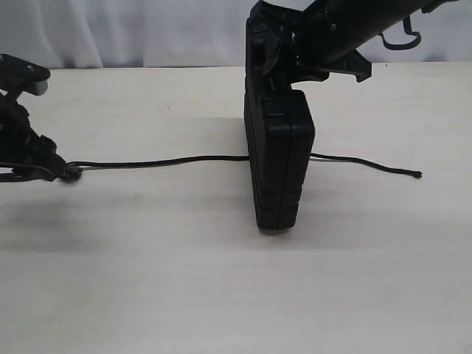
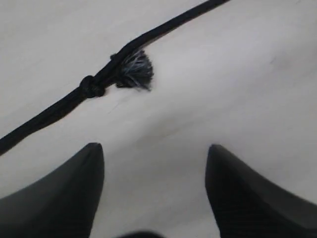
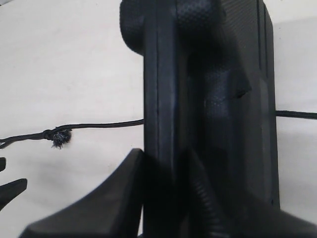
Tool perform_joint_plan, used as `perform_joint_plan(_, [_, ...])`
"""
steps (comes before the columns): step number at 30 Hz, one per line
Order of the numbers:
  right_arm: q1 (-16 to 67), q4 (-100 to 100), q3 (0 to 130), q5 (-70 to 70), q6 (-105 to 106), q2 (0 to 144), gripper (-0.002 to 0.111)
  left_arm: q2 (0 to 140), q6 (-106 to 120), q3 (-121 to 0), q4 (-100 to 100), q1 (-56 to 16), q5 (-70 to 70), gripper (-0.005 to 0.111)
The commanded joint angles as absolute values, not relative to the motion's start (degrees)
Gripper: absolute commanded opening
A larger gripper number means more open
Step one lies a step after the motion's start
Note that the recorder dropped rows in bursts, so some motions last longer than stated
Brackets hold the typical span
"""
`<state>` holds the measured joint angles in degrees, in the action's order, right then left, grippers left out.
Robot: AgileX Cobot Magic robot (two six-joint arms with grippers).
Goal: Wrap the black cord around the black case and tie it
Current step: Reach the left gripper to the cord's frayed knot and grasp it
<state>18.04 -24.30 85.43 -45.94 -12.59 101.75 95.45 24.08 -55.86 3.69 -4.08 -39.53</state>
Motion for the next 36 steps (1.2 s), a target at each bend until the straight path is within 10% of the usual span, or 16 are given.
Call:
perform_joint_plan(1, [18.19,-25.07,85.23,-46.33,-12.75,101.96,0.004,103.73,27.29,-61.03,-0.99,-4.06,-41.60,0.057])
perform_joint_plan(26, [18.19,-25.07,85.23,-46.33,-12.75,101.96,0.004,116.60,39.53,-64.38,-14.04,-4.06,-32.56,0.056])
perform_joint_plan(36, [18.19,-25.07,85.23,-46.33,-12.75,101.96,0.004,117.67,33.53,-66.06,-5.09,-4.06,-35.95,0.002])
